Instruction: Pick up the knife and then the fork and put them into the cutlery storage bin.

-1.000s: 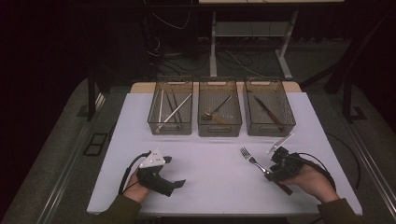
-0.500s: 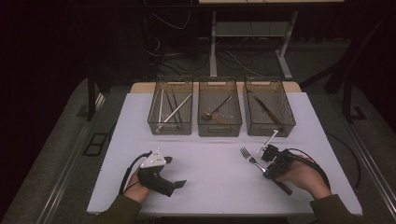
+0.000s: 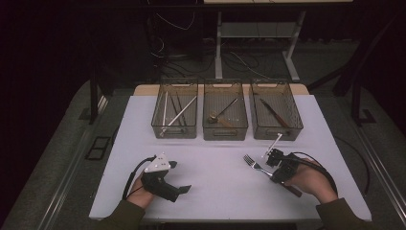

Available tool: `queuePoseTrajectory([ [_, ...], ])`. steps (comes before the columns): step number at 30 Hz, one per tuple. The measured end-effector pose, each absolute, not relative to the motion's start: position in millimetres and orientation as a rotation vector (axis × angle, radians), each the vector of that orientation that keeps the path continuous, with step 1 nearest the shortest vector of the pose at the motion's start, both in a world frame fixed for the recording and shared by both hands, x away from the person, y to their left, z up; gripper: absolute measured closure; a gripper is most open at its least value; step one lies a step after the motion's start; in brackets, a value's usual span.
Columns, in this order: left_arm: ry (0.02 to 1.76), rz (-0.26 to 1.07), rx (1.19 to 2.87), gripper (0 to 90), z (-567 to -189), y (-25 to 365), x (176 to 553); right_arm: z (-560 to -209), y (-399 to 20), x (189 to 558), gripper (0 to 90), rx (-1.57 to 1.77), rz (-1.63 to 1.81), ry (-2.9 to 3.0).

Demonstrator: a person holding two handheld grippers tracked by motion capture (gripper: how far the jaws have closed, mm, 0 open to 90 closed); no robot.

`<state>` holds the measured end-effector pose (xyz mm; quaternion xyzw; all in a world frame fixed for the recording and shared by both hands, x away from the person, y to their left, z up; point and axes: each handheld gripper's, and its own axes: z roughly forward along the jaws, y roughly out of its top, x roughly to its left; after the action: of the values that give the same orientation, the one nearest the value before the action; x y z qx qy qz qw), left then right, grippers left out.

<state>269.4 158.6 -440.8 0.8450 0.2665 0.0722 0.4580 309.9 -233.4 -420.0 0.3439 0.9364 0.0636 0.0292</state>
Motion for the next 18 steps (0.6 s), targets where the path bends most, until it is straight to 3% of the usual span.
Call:
queuePoseTrajectory([
  [18, 0.657, 0.179, 2.082, 0.0, -441, 159, 270, -409, -256, 309, 77.7, 1.068, 0.482, 2.845],
])
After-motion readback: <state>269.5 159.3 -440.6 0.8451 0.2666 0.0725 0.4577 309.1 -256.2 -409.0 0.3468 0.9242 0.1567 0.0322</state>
